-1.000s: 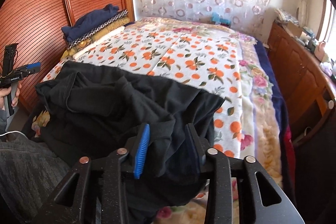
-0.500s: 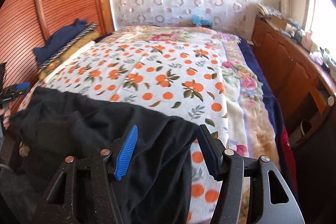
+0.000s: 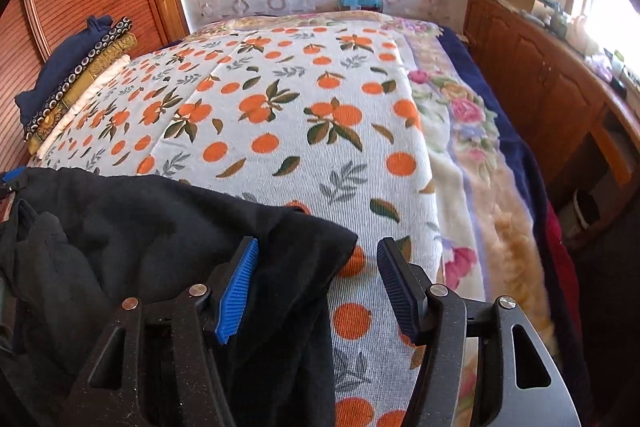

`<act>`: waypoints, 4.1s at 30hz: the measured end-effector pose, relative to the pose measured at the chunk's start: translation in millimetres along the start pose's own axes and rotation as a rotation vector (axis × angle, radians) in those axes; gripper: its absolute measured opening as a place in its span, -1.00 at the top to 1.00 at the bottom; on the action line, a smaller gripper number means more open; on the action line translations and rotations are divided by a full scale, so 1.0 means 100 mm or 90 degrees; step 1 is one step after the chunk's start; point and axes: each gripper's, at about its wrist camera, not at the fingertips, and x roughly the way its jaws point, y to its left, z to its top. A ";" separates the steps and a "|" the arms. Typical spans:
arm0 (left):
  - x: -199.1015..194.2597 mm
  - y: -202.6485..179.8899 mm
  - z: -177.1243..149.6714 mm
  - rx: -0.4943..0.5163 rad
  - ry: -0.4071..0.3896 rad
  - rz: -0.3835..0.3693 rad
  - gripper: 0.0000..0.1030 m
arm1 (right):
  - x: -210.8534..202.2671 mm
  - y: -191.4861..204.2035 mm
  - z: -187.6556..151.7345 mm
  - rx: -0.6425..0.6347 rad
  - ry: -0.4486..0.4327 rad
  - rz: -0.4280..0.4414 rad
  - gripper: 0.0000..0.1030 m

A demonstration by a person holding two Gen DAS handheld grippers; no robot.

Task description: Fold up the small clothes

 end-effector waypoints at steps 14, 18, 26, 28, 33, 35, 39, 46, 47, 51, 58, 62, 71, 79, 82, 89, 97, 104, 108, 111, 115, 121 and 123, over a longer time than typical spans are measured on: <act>0.03 -0.04 -0.02 0.003 0.014 -0.049 0.35 | -0.02 0.14 -0.11 -0.037 -0.007 0.038 0.09; -0.04 -0.16 -0.03 0.028 0.013 -0.055 0.65 | -0.06 0.21 -0.16 -0.049 -0.007 0.072 0.65; -0.96 -0.43 0.09 0.063 -0.109 -0.109 0.70 | -0.90 0.21 -0.21 -0.050 -0.122 0.101 0.74; -1.30 -0.51 0.19 0.072 -0.158 -0.127 0.70 | -1.26 0.22 -0.17 -0.064 -0.157 0.108 0.74; -1.97 -0.59 0.58 0.086 -0.264 -0.164 0.71 | -2.16 0.30 0.06 -0.132 -0.241 0.100 0.74; -2.15 -0.61 0.82 0.095 -0.296 -0.159 0.71 | -2.48 0.30 0.20 -0.154 -0.277 0.092 0.74; -2.13 -0.62 1.54 0.100 -0.320 -0.102 0.71 | -2.75 0.24 0.83 -0.180 -0.323 0.040 0.74; -0.71 -0.32 2.26 0.071 -0.214 0.002 0.09 | -1.23 0.04 1.90 -0.121 -0.195 -0.115 0.19; -0.43 -0.25 2.21 0.063 -0.169 -0.004 0.09 | -0.95 -0.06 1.92 -0.085 -0.160 -0.120 0.19; -0.04 -0.21 1.75 0.069 -0.125 -0.023 0.02 | -0.39 -0.34 1.69 0.007 -0.125 -0.084 0.19; -0.06 -0.40 1.17 0.096 -0.099 -0.062 -0.49 | -0.09 -0.53 1.30 -0.014 -0.082 -0.048 0.19; -0.09 -0.43 0.88 0.085 -0.090 -0.059 -0.49 | -0.06 -0.63 1.32 0.001 -0.078 -0.020 0.19; 0.00 -0.37 0.52 0.055 -0.062 -0.063 -0.47 | 0.01 -0.58 0.94 0.009 -0.064 0.020 0.19; 0.14 -0.20 0.41 0.011 -0.039 -0.050 -0.42 | 0.10 -0.55 0.81 -0.002 -0.026 0.012 0.09; 0.15 -0.17 0.41 0.007 -0.036 -0.041 -0.36 | 0.14 -0.54 0.82 -0.002 -0.027 0.017 0.09; 0.24 -0.15 0.36 -0.001 -0.026 -0.038 -0.08 | 0.13 -0.53 0.78 -0.010 -0.048 -0.002 0.09; 0.29 -0.20 0.37 0.013 -0.017 -0.027 0.32 | 0.09 -0.49 0.73 -0.017 -0.056 0.010 0.10; 0.19 -0.34 0.42 0.058 -0.052 -0.017 0.68 | 0.14 -0.39 0.63 -0.035 -0.058 0.008 0.61; 0.15 -0.37 0.47 0.060 -0.058 -0.036 0.77 | 0.11 -0.38 0.63 -0.044 -0.065 0.010 0.87; 0.09 -0.39 0.53 0.060 -0.072 -0.046 0.83 | 0.07 -0.39 0.65 -0.044 -0.079 0.019 0.91; -0.06 -0.42 0.59 0.045 -0.095 -0.071 0.85 | -0.07 -0.42 0.70 -0.042 -0.108 0.022 0.92; -0.34 -0.49 0.54 0.039 -0.116 -0.101 0.85 | -0.42 -0.49 0.76 -0.045 -0.145 0.028 0.93; -0.43 -0.49 0.47 0.038 -0.122 -0.120 0.85 | -0.54 -0.50 0.74 -0.051 -0.151 0.022 0.93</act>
